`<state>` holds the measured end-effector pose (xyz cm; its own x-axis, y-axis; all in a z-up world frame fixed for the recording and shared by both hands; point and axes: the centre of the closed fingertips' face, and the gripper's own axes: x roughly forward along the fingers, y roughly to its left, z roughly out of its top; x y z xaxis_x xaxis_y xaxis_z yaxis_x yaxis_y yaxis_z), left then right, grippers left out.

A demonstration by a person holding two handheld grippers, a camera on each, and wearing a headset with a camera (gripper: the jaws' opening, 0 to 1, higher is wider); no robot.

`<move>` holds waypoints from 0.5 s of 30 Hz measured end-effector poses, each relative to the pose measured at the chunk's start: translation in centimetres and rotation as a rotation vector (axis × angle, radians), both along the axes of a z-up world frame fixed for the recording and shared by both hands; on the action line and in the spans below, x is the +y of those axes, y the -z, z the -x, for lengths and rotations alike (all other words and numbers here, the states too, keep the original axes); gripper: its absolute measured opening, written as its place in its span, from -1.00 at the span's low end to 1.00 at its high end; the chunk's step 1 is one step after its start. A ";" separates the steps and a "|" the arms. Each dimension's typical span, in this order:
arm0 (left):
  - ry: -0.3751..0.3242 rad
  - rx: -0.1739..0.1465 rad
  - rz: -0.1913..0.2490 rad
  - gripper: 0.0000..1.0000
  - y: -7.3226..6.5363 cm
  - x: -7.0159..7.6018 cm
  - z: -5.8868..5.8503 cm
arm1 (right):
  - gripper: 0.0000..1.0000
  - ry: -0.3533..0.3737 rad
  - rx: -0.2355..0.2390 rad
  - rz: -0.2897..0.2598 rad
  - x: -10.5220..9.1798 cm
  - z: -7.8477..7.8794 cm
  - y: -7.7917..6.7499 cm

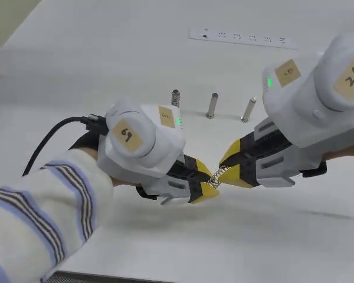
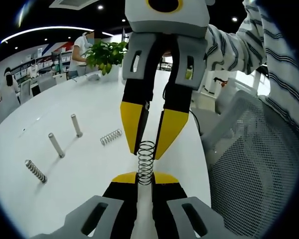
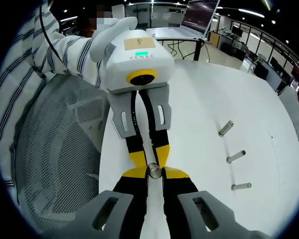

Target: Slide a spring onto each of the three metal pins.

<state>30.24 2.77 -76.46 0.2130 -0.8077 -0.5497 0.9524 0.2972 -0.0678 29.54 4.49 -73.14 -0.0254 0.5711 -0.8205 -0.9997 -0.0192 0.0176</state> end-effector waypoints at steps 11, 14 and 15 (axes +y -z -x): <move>-0.006 -0.002 -0.005 -0.96 0.2 -0.1 -0.1 | -0.84 0.010 0.019 0.010 -0.1 -0.2 0.3; -0.016 -0.009 -0.003 -0.96 0.2 0.0 -0.4 | -0.84 -0.004 -0.001 0.001 0.1 -0.4 0.2; -0.020 -0.011 -0.001 -0.96 0.2 0.1 -0.5 | -0.84 -0.006 -0.003 0.001 0.1 -0.4 0.2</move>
<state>30.72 2.83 -76.67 0.2350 -0.8029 -0.5478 0.9471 0.3159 -0.0568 29.92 4.55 -73.36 -0.0264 0.5697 -0.8214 -0.9996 -0.0256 0.0144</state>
